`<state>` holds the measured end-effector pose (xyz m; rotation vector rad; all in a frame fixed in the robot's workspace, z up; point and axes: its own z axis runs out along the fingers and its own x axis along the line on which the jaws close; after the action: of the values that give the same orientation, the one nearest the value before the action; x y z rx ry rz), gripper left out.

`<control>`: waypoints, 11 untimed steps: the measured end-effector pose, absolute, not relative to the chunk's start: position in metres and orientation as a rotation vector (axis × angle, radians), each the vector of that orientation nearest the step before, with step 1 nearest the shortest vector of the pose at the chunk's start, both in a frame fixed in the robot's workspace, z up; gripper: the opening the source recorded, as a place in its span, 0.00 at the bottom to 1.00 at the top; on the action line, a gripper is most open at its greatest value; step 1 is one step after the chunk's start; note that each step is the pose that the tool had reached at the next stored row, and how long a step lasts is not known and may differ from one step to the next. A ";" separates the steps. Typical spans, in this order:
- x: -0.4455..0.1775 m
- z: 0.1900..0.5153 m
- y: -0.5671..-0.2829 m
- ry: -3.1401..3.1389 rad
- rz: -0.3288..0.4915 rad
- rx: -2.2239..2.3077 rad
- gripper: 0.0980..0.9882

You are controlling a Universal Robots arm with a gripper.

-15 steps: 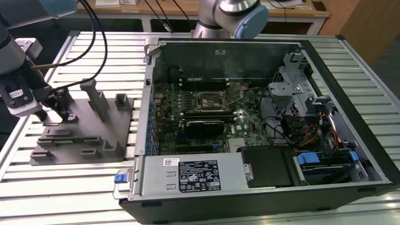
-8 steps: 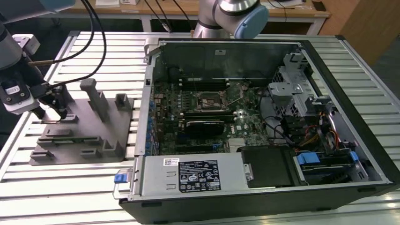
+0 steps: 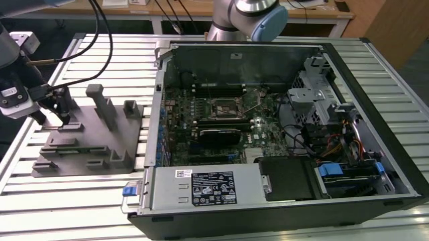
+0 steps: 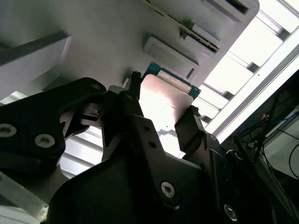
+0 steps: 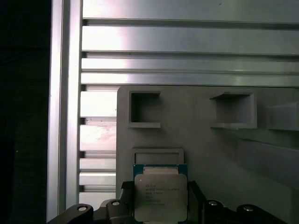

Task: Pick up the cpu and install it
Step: 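Pick up the cpu and move it towards the insertion slot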

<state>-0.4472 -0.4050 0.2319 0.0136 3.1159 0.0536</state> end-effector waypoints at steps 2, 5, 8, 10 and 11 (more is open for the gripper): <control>-0.447 0.234 -0.405 3.116 0.054 0.014 0.50; -0.447 0.237 -0.405 3.116 0.054 0.014 0.50; -0.447 0.240 -0.405 3.116 0.054 0.014 0.50; -0.447 0.243 -0.405 3.116 0.053 0.014 0.50; -0.447 0.244 -0.405 3.116 0.054 0.014 0.50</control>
<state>-0.4471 -0.4050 0.2440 0.0135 3.1159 0.0536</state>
